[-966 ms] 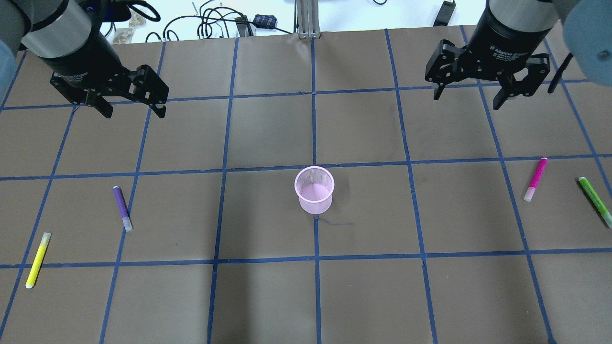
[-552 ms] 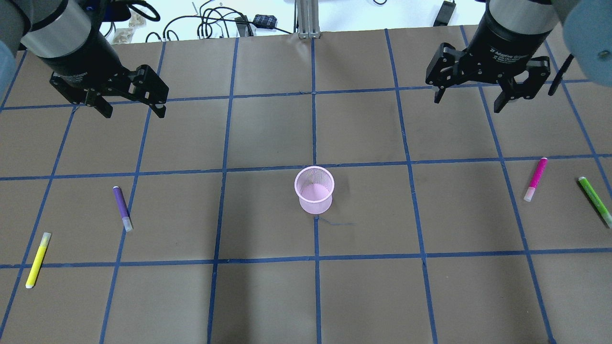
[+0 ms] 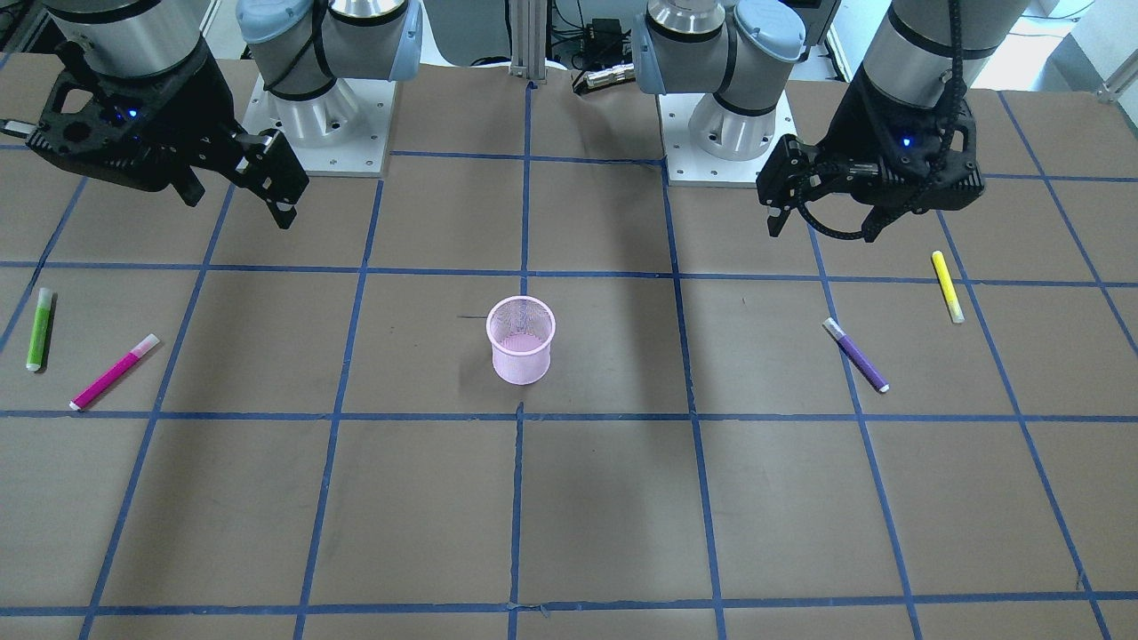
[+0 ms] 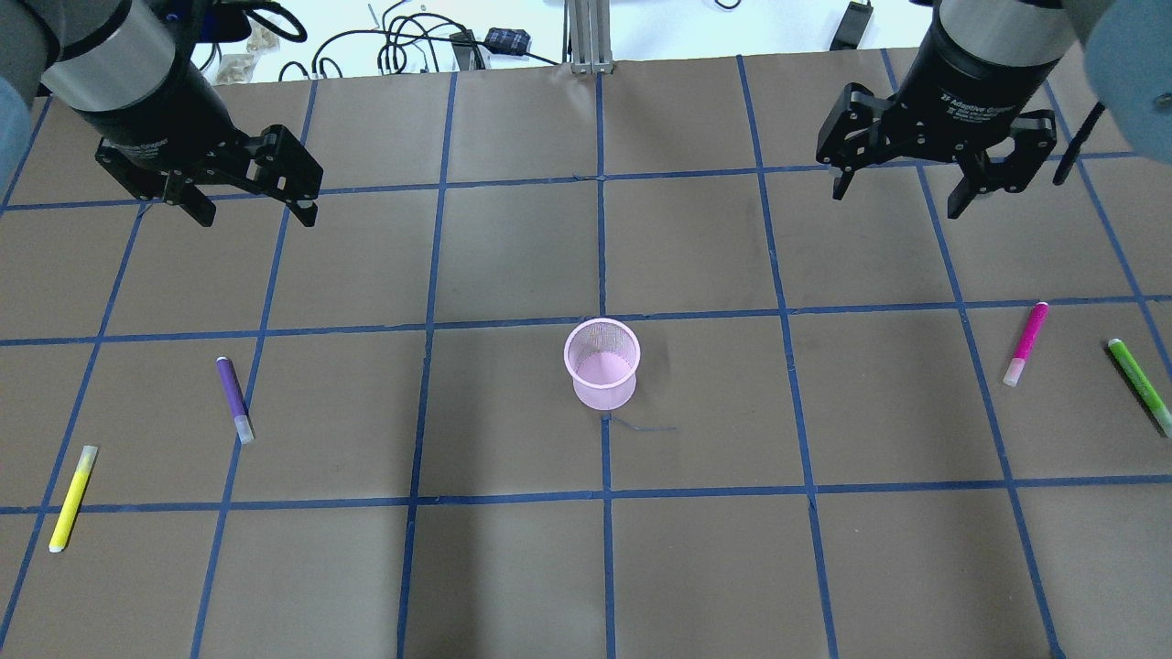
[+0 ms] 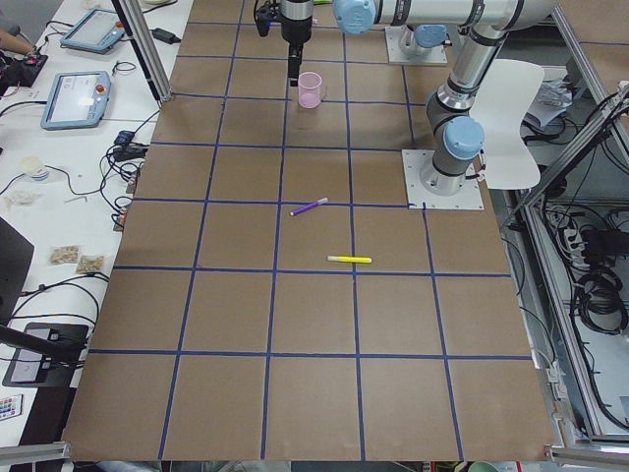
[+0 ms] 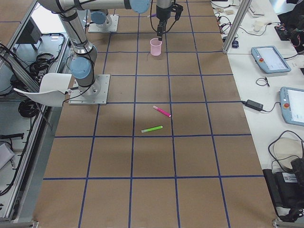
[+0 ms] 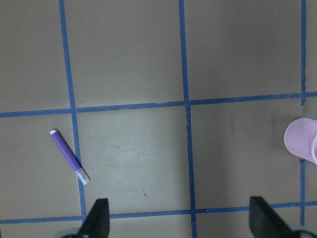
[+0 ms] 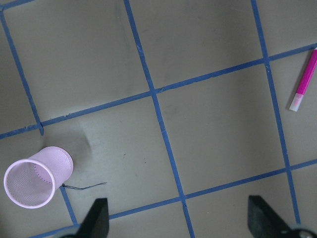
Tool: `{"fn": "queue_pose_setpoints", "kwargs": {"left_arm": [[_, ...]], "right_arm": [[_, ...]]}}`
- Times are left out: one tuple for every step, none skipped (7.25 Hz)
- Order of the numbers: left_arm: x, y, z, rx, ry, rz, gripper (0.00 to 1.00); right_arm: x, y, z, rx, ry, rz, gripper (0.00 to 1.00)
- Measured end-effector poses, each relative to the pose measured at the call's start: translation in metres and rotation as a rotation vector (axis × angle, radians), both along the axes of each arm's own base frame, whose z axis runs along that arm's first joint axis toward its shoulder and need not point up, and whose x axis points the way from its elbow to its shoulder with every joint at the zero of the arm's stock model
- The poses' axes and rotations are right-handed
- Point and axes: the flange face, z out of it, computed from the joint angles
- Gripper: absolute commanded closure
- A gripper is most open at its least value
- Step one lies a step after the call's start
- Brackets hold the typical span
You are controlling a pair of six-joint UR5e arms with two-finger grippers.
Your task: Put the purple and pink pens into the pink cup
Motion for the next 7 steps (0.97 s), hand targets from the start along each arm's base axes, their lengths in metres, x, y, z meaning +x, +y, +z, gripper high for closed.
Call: {"fn": "queue_pose_setpoints", "kwargs": {"left_arm": [[0.000, 0.001, 0.001, -0.002, -0.001, 0.000, 0.00], [0.000, 0.002, 0.002, -0.004, -0.004, -0.001, 0.00], [0.000, 0.003, 0.003, -0.003, -0.006, -0.001, 0.00], [0.001, 0.005, 0.005, -0.001, -0.007, -0.003, 0.00], [0.004, 0.006, 0.003, 0.005, -0.008, -0.002, 0.00], [0.017, 0.005, -0.007, 0.028, -0.006, 0.020, 0.00], [0.046, 0.001, -0.031, 0.063, 0.004, 0.076, 0.00]], "right_arm": [[0.000, -0.001, 0.000, -0.004, 0.000, -0.001, 0.00], [0.000, -0.001, 0.000, -0.004, 0.003, -0.001, 0.00], [-0.001, -0.001, 0.000, -0.003, 0.008, -0.002, 0.00], [-0.001, -0.001, -0.001, -0.002, 0.011, -0.004, 0.00], [-0.002, -0.001, -0.001, -0.001, 0.013, -0.008, 0.00], [-0.002, -0.001, -0.002, 0.002, 0.013, -0.011, 0.00], [-0.002, -0.002, -0.002, 0.003, 0.013, -0.012, 0.00]]}}
